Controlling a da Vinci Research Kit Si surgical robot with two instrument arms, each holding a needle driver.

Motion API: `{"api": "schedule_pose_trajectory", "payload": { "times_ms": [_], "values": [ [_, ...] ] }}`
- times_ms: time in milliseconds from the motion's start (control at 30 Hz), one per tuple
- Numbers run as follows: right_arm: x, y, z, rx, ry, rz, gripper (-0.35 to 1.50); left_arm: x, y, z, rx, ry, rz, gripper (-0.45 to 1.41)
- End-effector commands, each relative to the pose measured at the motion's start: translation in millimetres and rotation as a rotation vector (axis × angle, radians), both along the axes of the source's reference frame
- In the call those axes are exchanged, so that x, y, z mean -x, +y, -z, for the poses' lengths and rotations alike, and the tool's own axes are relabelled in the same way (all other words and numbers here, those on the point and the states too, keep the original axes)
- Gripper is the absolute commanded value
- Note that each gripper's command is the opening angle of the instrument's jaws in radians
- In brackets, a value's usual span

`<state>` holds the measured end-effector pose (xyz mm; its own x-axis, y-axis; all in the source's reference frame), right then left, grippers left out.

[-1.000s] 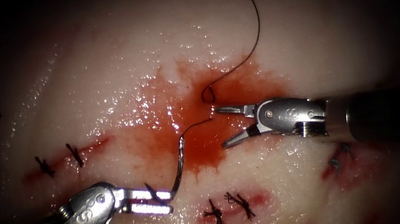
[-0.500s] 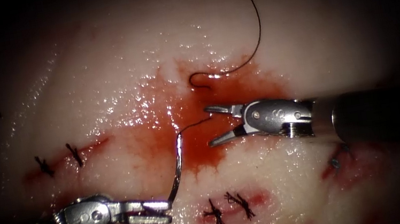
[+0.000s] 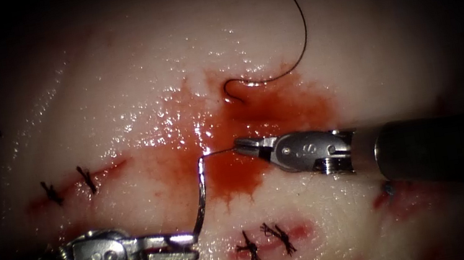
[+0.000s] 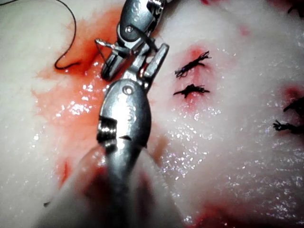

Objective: Wound Closure

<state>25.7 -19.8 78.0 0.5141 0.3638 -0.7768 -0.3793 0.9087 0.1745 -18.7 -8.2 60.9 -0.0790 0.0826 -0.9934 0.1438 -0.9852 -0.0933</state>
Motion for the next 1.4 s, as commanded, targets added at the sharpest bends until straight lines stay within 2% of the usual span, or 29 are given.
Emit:
{"api": "schedule_pose_trajectory", "payload": {
  "times_ms": [33, 200, 400, 533, 667, 833, 867, 900, 967, 1000, 1133, 1300, 1400],
  "values": [
    [-0.4, -1.5, 0.3, -0.029, 0.002, -0.008, -0.35, 0.4, -0.3, -0.9, 0.000, 0.000, 0.013, -0.45],
    [-0.6, -4.6, 3.2, -0.086, 0.045, 0.013, -0.35, -0.7, -1.7, -1.6, 0.013, 0.016, 0.078, -0.45],
    [-1.7, -8.7, 7.3, -0.091, 0.085, 0.067, -0.35, -1.2, -4.4, -2.3, 0.040, 0.048, 0.120, -0.45],
    [-2.3, -10.1, 9.3, -0.091, 0.111, 0.077, -0.35, -0.8, -6.8, -2.2, 0.063, 0.071, 0.142, -0.45],
    [-3.4, -11.5, 11.3, -0.129, 0.171, 0.090, -0.35, -1.0, -9.0, -0.7, 0.079, 0.071, 0.164, -0.45],
    [-4.4, -11.4, 12.1, -0.147, 0.227, 0.123, -0.35, -2.7, -9.2, 0.6, 0.076, 0.054, 0.206, -0.45],
    [-4.5, -11.0, 12.0, -0.145, 0.249, 0.122, 0.26, -3.2, -9.0, 0.8, 0.081, 0.062, 0.220, -0.45],
    [-4.5, -10.7, 11.9, -0.136, 0.263, 0.120, 0.76, -3.9, -8.7, 1.1, 0.084, 0.069, 0.242, -0.45],
    [-4.1, -9.0, 11.3, -0.061, 0.298, 0.143, 1.36, -5.9, -7.7, 1.7, 0.091, 0.082, 0.297, -0.45],
    [-3.8, -8.5, 11.2, -0.045, 0.302, 0.137, 1.43, -6.4, -7.4, 1.8, 0.099, 0.091, 0.314, -0.45],
    [-2.2, -6.0, 10.9, 0.022, 0.309, 0.121, 1.45, -8.1, -5.5, 2.1, 0.126, 0.129, 0.378, -0.45],
    [0.0, -2.0, 10.8, 0.127, 0.273, 0.129, 1.35, -9.3, -3.3, 1.8, 0.147, 0.168, 0.439, -0.45],
    [0.4, -0.3, 9.4, 0.166, 0.237, 0.120, 1.35, -9.5, -2.4, 1.6, 0.160, 0.179, 0.469, -0.45]
  ]
}}
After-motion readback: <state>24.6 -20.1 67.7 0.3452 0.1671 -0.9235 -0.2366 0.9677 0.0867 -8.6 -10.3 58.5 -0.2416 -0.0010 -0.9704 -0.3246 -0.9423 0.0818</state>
